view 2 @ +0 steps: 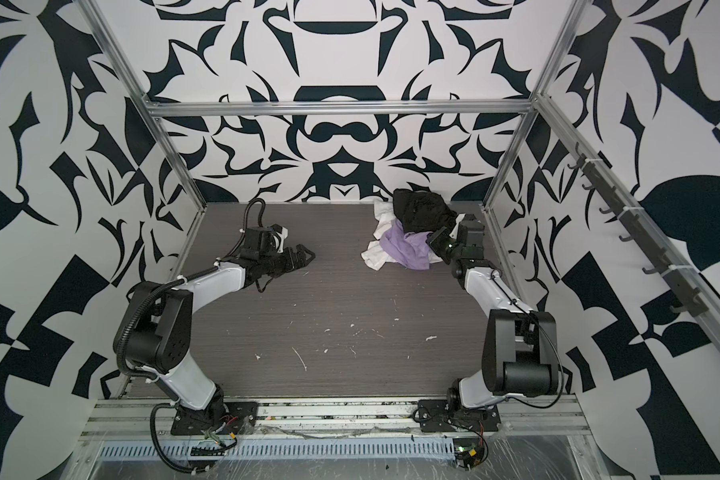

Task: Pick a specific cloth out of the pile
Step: 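Lower the right gripper and pinch the lavender shirt's edge, then lift the lavender shirt with the right gripper, pulling it from the pile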

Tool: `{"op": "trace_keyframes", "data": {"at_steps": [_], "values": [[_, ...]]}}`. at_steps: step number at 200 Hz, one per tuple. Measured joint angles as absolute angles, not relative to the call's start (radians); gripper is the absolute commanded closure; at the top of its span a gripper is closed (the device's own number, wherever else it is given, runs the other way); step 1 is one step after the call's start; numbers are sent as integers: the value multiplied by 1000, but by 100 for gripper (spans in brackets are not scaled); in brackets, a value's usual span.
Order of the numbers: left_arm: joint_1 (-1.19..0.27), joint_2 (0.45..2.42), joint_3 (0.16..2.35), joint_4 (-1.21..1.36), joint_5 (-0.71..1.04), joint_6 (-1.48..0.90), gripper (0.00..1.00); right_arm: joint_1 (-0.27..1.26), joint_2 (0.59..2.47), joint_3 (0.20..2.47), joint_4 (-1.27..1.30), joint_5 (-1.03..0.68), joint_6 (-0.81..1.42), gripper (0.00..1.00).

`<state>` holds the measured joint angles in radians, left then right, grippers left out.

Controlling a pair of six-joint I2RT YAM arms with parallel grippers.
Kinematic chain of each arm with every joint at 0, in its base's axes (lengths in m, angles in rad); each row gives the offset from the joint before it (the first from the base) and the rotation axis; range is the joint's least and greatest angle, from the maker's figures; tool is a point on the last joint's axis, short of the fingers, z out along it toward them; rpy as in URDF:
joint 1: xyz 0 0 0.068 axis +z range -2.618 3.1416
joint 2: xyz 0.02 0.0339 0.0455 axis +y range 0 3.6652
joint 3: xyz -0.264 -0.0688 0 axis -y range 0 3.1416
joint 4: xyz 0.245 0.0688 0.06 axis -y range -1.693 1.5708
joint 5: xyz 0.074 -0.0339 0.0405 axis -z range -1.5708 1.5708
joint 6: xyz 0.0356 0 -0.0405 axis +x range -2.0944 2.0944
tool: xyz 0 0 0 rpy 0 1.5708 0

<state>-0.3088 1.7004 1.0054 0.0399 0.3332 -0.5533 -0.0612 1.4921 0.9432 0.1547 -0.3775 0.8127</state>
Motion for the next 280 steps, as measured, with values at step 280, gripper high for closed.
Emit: {"op": "trace_keyframes", "data": {"at_steps": [280], "values": [[-310,1693,989,60,334,-554,0,121,1359,1085,145,-324,435,100]]}}
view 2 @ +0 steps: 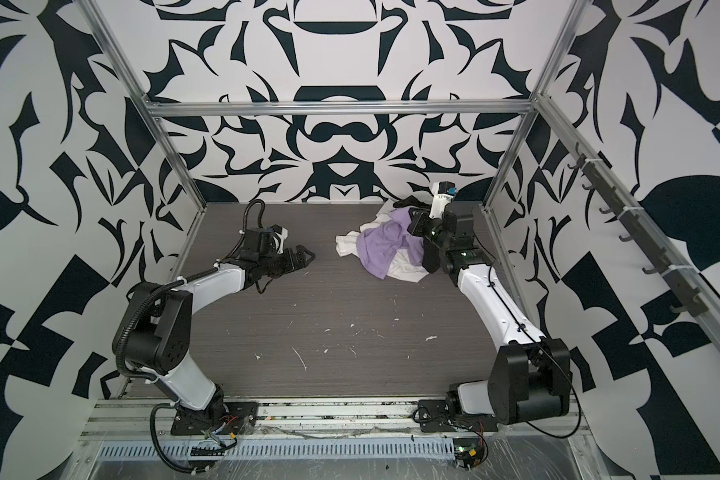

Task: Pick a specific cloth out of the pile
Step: 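Lift the lavender shirt with the right gripper, pulling it from the pile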

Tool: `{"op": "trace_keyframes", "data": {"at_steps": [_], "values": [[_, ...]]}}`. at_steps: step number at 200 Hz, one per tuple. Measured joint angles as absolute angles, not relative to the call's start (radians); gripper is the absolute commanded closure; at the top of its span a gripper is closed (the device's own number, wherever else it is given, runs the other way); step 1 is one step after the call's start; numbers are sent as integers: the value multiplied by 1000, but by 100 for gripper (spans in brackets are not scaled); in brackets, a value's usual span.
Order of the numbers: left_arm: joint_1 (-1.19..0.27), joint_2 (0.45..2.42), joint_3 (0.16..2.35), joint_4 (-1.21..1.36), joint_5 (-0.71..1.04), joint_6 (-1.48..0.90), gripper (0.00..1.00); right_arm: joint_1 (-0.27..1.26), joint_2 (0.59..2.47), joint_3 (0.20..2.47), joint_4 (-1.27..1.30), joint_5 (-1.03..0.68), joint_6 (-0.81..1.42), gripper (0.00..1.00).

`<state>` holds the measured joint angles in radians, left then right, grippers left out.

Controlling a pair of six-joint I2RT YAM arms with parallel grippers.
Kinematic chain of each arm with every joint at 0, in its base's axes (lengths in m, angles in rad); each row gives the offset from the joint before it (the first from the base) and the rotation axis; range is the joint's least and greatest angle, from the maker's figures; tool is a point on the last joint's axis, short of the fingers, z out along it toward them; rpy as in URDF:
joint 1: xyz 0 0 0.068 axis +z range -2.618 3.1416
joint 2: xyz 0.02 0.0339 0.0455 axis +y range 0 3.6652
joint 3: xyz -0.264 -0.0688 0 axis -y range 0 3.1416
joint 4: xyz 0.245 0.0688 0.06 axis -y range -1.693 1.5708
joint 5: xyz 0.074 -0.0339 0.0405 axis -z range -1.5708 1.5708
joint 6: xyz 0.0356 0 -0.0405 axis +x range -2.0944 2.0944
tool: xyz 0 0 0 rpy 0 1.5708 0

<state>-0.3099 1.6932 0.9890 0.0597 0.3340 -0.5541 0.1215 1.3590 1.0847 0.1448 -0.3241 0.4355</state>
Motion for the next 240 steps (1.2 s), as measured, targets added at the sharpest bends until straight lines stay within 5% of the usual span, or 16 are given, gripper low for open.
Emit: {"op": "trace_keyframes", "data": {"at_steps": [95,240], "values": [[-310,1678,974,70,334,-556,0,153,1426,1097,251,-496,363,100],[-365,1652,1007,86,390,-526,0,194,1644,1343,61,-590,252,100]]}}
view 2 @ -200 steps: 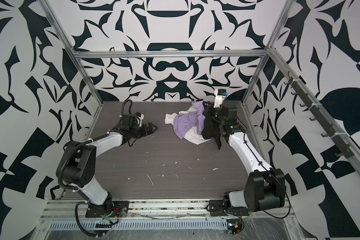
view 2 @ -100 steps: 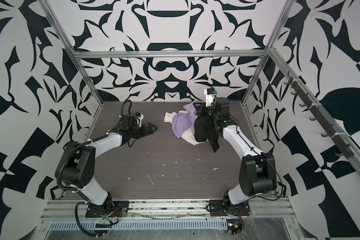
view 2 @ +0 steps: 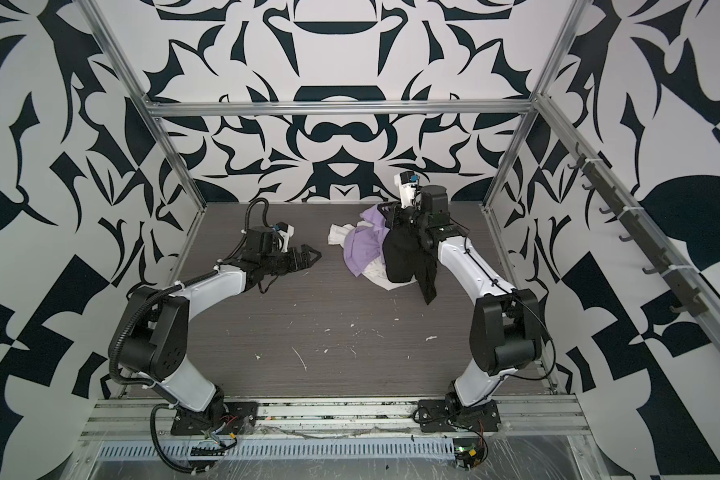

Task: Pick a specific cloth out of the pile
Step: 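Lift the lavender shirt with the right gripper, pulling it from the pile, then raise the lavender shirt higher with the right gripper while the left gripper approaches it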

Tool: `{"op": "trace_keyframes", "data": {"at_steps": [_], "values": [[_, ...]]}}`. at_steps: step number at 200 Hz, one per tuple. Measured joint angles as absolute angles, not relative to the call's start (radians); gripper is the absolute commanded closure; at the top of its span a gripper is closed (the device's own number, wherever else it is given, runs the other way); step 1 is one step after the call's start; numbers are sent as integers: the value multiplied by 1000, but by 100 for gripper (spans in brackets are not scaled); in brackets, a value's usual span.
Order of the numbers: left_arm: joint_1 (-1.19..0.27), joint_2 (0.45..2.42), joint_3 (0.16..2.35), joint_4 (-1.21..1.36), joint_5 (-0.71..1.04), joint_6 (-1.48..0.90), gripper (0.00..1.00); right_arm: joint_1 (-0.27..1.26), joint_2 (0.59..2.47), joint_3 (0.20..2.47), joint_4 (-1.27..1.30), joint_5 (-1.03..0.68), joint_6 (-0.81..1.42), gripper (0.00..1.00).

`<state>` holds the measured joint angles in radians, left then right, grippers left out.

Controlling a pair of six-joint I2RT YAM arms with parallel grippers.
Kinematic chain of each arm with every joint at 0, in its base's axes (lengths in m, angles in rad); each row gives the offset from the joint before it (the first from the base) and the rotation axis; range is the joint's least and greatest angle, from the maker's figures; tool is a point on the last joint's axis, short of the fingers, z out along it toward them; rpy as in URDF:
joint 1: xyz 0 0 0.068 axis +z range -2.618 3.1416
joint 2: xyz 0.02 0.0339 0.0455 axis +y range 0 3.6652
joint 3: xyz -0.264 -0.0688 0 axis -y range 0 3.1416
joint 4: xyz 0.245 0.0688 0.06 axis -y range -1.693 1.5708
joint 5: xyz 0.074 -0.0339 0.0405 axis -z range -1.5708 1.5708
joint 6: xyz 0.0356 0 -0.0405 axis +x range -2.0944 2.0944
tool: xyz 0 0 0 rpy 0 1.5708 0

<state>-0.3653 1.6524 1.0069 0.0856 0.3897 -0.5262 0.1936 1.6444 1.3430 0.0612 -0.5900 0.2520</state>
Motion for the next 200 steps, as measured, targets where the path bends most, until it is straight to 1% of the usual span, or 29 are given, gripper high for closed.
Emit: {"op": "trace_keyframes", "data": {"at_steps": [72,146,200], "values": [[-439,1610,1185,86,430,-410,0,194,1625,1362,11,-603,203,100],[-455,1604,1177,79,435,-392,0,194,1555,1381,-6,-610,179,100],[-460,1590,1168,78,435,-387,0,194,1552,1430,-14,-611,159,100]]}}
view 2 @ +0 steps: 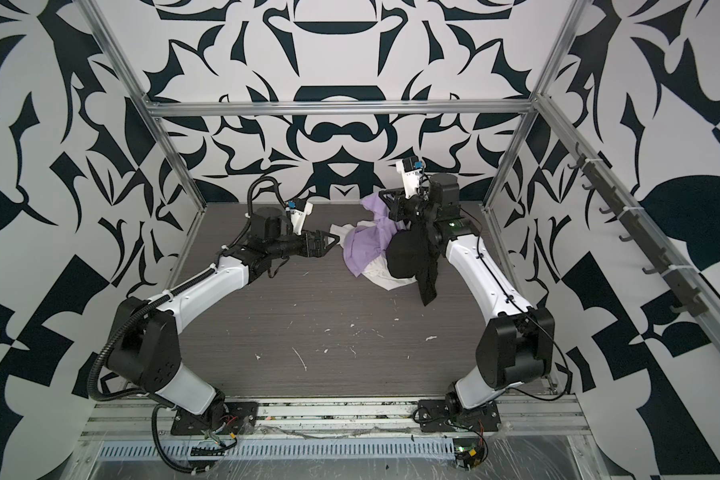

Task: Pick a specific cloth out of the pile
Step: 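Raise the lavender shirt higher with the right gripper while the left gripper approaches it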

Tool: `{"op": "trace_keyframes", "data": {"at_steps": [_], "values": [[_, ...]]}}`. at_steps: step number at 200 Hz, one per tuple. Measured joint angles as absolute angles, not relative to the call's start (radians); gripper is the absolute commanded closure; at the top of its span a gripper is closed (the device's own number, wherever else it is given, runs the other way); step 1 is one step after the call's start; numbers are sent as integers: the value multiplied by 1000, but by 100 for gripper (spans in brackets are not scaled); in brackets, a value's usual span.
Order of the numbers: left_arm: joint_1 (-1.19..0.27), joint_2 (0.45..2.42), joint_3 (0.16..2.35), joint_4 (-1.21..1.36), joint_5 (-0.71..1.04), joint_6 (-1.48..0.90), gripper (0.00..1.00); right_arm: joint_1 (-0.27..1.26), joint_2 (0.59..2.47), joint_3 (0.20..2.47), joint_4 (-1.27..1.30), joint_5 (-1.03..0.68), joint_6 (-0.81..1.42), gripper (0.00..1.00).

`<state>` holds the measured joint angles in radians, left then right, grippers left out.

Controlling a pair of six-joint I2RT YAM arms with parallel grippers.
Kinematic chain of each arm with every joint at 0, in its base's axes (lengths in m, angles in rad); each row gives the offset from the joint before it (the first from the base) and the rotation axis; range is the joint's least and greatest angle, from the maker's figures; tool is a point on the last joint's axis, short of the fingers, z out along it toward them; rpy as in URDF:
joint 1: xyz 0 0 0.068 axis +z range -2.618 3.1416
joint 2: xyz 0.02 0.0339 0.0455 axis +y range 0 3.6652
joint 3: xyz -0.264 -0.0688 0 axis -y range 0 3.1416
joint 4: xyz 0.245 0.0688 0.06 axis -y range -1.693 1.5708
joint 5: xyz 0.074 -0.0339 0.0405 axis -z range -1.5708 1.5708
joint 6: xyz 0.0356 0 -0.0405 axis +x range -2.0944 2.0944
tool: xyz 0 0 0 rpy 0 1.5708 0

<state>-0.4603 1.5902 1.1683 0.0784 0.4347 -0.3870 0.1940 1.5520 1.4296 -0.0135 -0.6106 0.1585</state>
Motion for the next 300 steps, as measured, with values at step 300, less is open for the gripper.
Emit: {"op": "trace_keyframes", "data": {"at_steps": [300], "values": [[-471,1544,1171,111,465,-364,0,213,1556,1669,-86,-641,131,100]]}}
